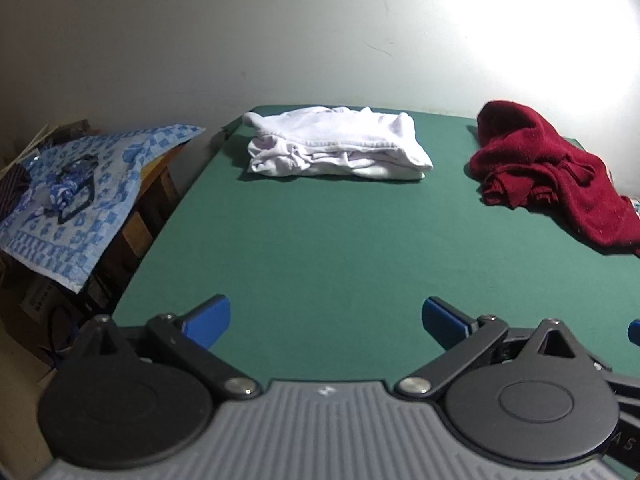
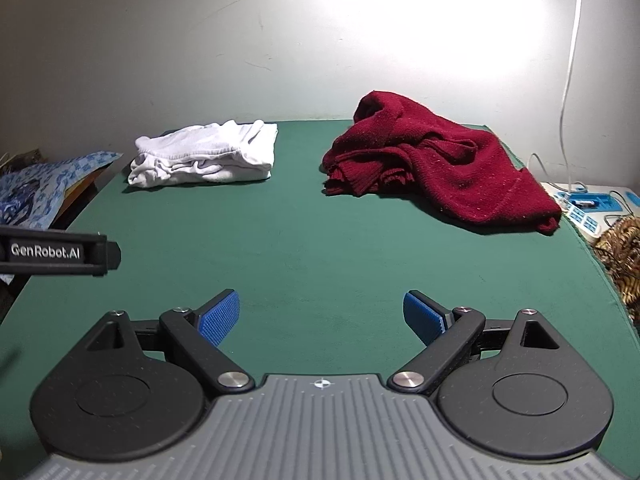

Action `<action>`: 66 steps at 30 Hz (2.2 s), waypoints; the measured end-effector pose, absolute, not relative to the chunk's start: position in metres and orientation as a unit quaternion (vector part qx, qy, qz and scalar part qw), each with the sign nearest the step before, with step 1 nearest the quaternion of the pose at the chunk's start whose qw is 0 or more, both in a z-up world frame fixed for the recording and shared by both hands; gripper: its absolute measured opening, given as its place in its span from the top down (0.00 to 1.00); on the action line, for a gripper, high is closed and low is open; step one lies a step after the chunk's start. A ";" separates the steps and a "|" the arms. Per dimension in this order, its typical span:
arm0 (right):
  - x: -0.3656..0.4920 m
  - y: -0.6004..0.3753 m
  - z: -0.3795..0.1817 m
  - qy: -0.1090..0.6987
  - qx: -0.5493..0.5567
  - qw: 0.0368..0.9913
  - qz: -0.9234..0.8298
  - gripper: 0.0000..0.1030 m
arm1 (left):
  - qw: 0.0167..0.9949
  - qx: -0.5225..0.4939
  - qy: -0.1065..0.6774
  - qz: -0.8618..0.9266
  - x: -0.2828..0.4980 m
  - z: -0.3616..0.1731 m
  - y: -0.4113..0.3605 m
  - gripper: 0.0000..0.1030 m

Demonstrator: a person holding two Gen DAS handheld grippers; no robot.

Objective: Fold clothes
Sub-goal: 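Move both grippers open toward the crumpled dark red sweater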

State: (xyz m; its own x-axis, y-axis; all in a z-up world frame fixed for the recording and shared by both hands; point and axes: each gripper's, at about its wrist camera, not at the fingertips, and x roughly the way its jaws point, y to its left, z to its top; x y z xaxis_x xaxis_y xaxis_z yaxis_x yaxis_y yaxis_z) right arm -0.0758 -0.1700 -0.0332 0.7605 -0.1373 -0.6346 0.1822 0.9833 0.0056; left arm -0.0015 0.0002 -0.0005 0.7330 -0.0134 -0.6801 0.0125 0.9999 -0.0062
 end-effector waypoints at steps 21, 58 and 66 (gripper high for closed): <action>-0.069 -0.290 0.103 0.271 0.109 0.930 -0.224 0.16 | 0.943 0.104 0.308 -0.071 0.035 0.077 -0.102 0.01; -0.053 -0.316 0.075 0.277 0.110 0.931 -0.210 0.16 | 0.938 0.089 0.332 -0.052 0.039 0.062 -0.158 0.01; -0.044 -0.317 0.067 0.284 0.112 0.930 -0.204 0.15 | 0.935 0.094 0.339 -0.050 0.046 0.056 -0.162 0.01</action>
